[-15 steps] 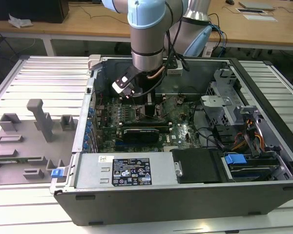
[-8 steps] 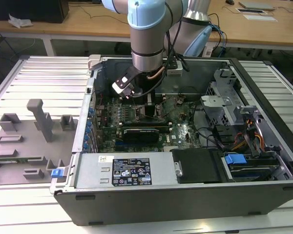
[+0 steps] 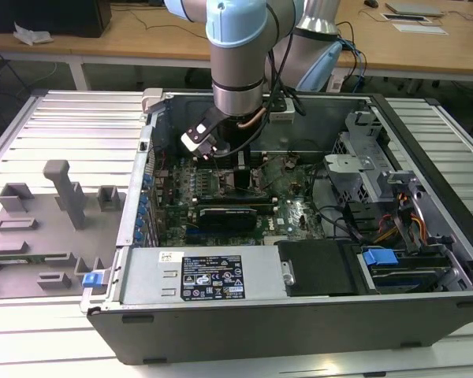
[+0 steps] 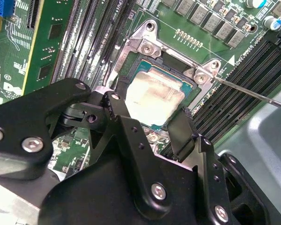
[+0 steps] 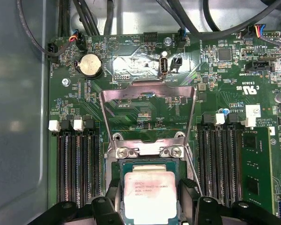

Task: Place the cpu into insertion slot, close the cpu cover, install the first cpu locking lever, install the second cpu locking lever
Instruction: 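Place the cpu into insertion slot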

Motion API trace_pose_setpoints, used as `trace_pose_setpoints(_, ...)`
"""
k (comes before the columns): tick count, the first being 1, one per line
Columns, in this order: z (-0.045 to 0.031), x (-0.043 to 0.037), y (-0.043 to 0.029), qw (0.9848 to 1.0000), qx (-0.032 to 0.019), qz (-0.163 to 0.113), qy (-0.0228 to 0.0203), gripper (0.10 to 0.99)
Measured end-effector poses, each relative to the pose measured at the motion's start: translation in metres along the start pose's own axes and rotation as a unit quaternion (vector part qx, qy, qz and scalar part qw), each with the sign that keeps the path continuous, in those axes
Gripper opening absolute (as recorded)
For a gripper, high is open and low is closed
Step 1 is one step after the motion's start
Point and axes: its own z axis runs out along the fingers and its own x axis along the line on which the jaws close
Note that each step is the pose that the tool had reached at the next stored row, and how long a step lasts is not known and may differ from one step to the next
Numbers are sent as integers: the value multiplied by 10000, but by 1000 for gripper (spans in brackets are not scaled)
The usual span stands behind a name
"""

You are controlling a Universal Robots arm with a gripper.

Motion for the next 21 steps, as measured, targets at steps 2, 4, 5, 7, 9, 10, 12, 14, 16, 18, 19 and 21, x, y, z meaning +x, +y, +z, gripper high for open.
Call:
trace_pose_setpoints(2, -7, -1, 0, 10000, 1, 0, 0, 616)
trace_pose_setpoints(4, -35, 1, 3, 10000, 0, 0, 0, 616)
trace_pose_setpoints(5, -57, 1, 5, 10000, 0, 0, 0, 616)
trace_pose_setpoints(7, -91, 2, 9, 10000, 0, 0, -2, 616)
trace_pose_setpoints(9, -102, 3, 10, 10000, 0, 0, -2, 616)
trace_pose_setpoints(10, -102, 3, 10, 10000, 0, 0, -2, 616)
trace_pose_setpoints(12, -104, 2, 10, 10000, 0, 0, -3, 616)
trace_pose_setpoints(14, -105, 2, 10, 10000, 0, 0, -3, 600)
trace_pose_setpoints(16, -106, 3, 10, 10000, 0, 0, -3, 408)
trace_pose_setpoints(18, -108, 2, 11, 10000, 0, 0, -3, 290)
trace_pose_setpoints(19, -109, 2, 11, 10000, 0, 0, -3, 227)
trace_pose_setpoints(21, -110, 2, 11, 10000, 0, 0, -3, 106)
